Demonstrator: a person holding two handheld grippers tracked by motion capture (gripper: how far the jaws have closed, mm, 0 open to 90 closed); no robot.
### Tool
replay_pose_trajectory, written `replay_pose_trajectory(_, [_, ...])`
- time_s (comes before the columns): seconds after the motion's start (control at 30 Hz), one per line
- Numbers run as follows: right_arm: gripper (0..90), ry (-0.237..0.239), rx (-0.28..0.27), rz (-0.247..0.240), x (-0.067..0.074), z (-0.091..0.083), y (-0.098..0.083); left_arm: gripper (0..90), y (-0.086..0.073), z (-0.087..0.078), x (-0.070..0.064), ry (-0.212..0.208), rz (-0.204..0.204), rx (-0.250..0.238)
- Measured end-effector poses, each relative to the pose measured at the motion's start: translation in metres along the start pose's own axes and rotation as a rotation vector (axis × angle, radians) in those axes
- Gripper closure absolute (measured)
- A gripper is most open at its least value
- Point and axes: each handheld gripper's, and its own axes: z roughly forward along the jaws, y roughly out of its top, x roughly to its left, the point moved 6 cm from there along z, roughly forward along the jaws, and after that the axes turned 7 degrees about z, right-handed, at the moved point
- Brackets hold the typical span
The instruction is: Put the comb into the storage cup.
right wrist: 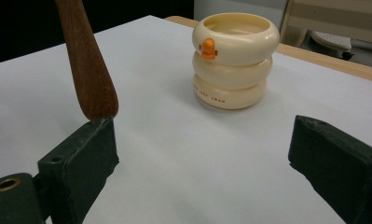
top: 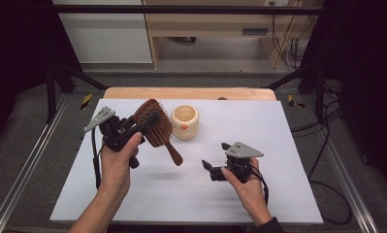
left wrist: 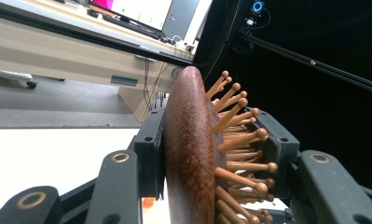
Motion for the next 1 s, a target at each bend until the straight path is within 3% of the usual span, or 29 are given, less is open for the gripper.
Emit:
replay_pose_trajectory(0.23, [7.6,-0.018,-0.013,0.022,-0.008,-0.009,-0.002,51.2,0.012,-0.001,0.0,-0.003,0.022,-0.002])
replay_pose_trajectory(0.47, [6.5,-0.063,-0.051,0.104,-0.023,-0.029,-0.008,51.2,0.026,0.002,0.002,-0.007,0.029,-0.015])
replay_pose_trajectory(0.5, [5.9,-0.081,-0.053,0.099,-0.029,-0.032,-0.01,51.2,0.028,0.003,0.003,-0.005,0.023,-0.018])
replay_pose_trajectory(0.77, [5.5,-0.096,-0.043,0.1,-0.038,-0.032,-0.015,51.3,0.046,0.013,0.012,0.027,-0.008,-0.056])
replay_pose_trajectory(1.0, [5.6,-0.095,-0.038,0.092,-0.038,-0.03,-0.015,51.2,0.06,0.02,0.017,0.041,0.014,-0.051])
